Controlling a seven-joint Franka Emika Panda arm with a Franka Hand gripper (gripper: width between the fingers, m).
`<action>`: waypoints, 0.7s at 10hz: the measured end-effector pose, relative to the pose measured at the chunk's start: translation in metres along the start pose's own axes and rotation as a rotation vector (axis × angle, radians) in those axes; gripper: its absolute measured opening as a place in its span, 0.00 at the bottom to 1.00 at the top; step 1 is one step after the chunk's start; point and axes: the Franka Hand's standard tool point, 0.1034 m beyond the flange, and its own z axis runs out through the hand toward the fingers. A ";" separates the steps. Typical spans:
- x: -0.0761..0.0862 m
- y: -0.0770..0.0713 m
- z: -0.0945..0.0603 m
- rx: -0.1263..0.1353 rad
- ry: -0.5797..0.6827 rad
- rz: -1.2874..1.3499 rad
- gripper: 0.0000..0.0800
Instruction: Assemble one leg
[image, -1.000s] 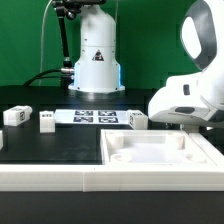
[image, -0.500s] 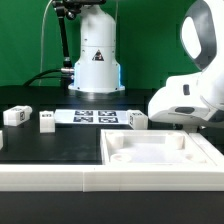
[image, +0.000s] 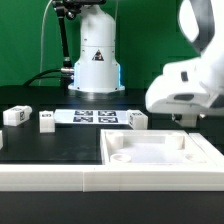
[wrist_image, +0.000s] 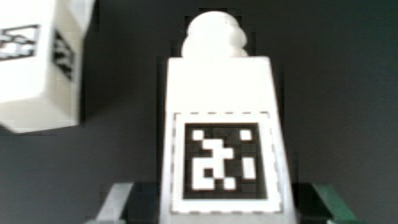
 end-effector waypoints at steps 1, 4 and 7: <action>-0.008 0.004 -0.014 0.003 0.004 -0.001 0.36; -0.008 0.005 -0.024 0.011 0.063 0.000 0.36; 0.010 0.009 -0.033 0.039 0.280 -0.038 0.36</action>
Offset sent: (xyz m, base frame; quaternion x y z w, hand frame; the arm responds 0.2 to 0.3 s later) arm 0.0000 0.0000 0.0000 0.0000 0.0650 0.0000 0.9979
